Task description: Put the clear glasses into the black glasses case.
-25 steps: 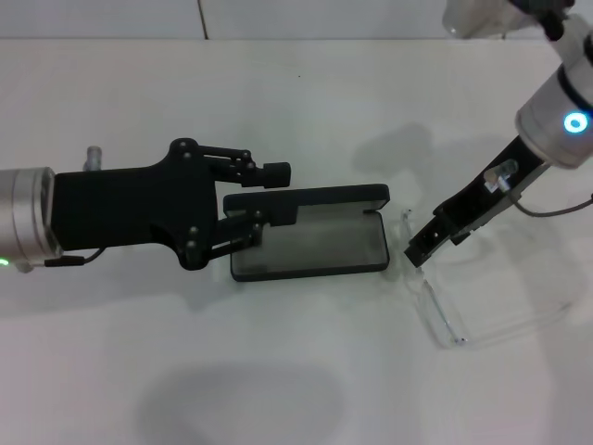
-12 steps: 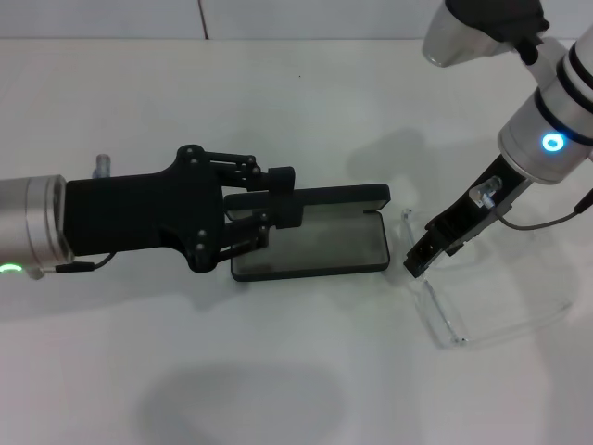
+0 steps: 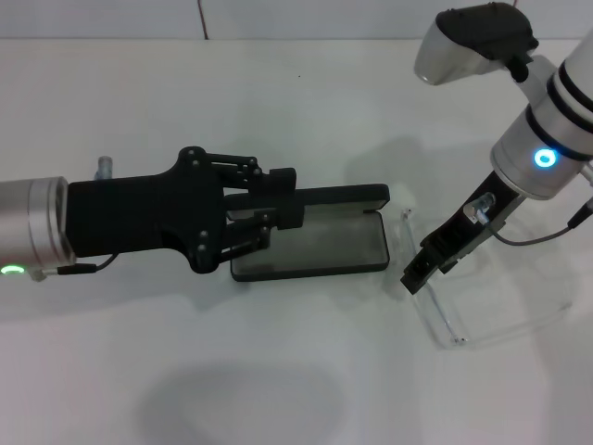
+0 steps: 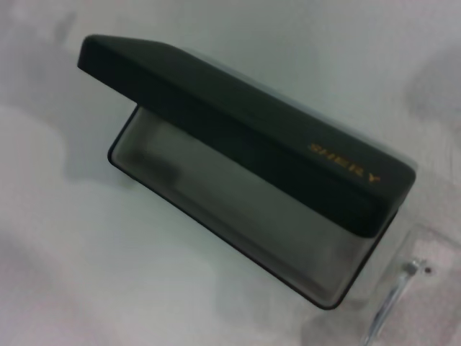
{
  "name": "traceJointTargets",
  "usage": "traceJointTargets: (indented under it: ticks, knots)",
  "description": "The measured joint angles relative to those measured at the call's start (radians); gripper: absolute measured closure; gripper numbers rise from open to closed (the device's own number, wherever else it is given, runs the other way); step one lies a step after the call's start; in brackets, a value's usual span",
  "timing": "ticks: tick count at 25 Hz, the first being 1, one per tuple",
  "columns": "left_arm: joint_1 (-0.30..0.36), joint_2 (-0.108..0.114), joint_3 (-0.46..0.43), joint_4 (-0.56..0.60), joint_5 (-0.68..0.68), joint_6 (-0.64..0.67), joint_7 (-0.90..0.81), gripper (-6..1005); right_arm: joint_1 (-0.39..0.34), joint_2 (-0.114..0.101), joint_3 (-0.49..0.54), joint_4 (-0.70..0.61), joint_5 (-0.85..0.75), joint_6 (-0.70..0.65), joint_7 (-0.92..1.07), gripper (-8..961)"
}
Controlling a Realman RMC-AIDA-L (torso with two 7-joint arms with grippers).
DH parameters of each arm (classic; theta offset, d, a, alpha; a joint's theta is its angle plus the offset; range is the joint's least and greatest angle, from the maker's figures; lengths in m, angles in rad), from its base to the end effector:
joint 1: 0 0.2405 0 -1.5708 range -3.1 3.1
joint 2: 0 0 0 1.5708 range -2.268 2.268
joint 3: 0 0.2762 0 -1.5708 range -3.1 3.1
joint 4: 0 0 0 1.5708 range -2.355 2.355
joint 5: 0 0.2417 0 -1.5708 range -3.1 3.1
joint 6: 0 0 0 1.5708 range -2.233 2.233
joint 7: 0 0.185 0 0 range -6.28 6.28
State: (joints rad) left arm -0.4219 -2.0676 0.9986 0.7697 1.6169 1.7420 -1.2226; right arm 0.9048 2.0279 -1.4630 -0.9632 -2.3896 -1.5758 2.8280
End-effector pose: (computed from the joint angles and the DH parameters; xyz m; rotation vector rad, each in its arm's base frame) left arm -0.2251 0.3383 -0.0337 -2.8224 -0.1663 -1.0347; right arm 0.1552 0.4135 -0.0921 -2.6391 1.2974 -0.5877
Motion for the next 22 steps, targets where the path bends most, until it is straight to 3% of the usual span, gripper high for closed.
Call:
traceJointTargets:
  ticks: [3, 15, 19, 22]
  knots:
    - [0.001, -0.002, 0.0, -0.01, 0.0, -0.012, 0.0, 661, 0.006, 0.0, -0.004, 0.018, 0.002, 0.001, 0.0, 386]
    - [0.016, -0.012, 0.0, -0.01, 0.001, -0.015, 0.002, 658, -0.014, 0.0, -0.018, 0.01, 0.015, 0.009, -0.036, 533]
    - [0.025, -0.012, 0.0, -0.01, 0.0, -0.015, 0.004, 657, -0.031, -0.001, -0.019, -0.003, 0.022, 0.009, -0.071, 711]
    - [0.029, -0.012, 0.0, -0.01, 0.0, -0.015, 0.004, 656, -0.052, -0.004, -0.017, -0.02, 0.027, 0.005, -0.077, 771]
